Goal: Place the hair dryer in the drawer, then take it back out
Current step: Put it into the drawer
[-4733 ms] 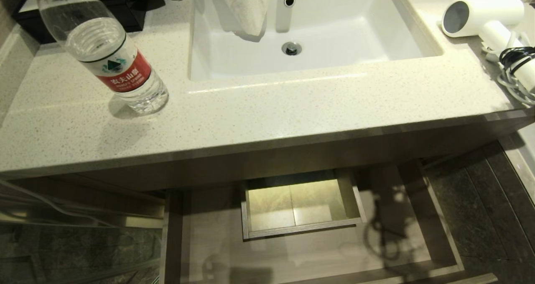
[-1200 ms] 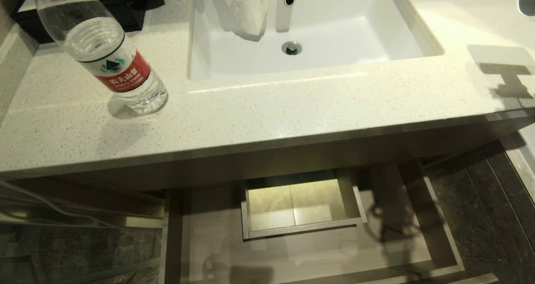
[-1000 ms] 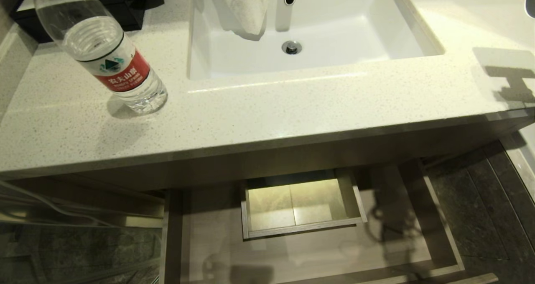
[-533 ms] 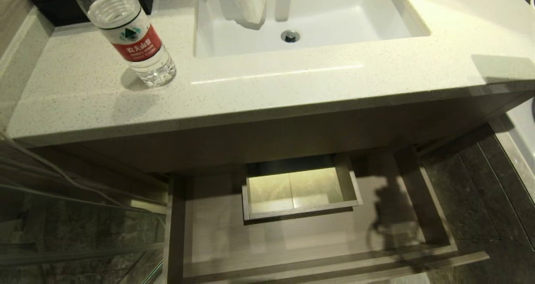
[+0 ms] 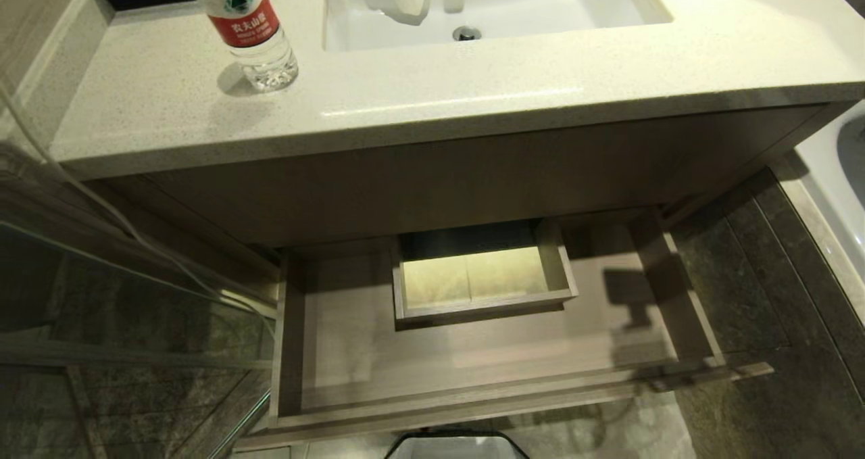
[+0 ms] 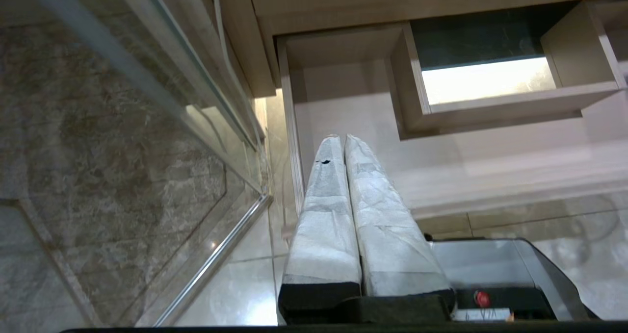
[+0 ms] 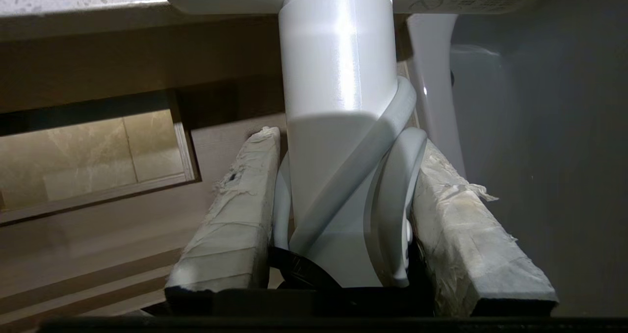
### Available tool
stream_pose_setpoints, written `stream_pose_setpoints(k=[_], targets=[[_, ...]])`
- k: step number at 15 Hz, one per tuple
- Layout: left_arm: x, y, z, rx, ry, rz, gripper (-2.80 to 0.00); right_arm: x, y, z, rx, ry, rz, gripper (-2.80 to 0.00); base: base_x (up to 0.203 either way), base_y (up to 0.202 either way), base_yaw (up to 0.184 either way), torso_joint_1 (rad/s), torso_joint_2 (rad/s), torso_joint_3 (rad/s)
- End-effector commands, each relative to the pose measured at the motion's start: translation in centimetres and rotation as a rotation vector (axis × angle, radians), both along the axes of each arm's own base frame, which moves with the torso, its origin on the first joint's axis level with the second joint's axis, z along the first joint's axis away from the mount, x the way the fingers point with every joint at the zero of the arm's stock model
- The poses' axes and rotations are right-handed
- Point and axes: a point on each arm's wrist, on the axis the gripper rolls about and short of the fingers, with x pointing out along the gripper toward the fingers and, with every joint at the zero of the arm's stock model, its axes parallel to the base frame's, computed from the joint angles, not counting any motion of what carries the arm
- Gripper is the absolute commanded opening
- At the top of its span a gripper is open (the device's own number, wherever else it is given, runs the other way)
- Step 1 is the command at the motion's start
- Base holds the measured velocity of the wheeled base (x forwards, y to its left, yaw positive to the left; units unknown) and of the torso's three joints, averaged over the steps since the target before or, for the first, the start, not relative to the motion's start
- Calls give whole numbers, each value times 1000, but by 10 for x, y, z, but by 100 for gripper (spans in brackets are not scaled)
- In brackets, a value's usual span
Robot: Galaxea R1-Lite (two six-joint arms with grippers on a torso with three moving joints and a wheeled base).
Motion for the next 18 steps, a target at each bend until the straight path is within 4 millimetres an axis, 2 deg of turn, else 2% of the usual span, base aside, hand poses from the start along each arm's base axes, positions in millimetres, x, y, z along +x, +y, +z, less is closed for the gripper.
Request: stream_pose_setpoints(k=[1,11,14,18], targets=[[0,0,0,0,1,0,-280,-1,0,-1,-1,2,-1,-280,0,0,0,-269,-27,-305],[0,0,0,0,0,0,-280,-1,0,0,-2,-1,-17,-280,0,0,0,-215,-94,-313],[0,0,0,0,0,0,-280,0,0,-1,-3,-7,-17,-280,0,0,0,-82,35,-53],[0,0,0,0,0,0,-280,-1,0,-4,-5,-10,-17,-280,0,0,0,-211,345,122]])
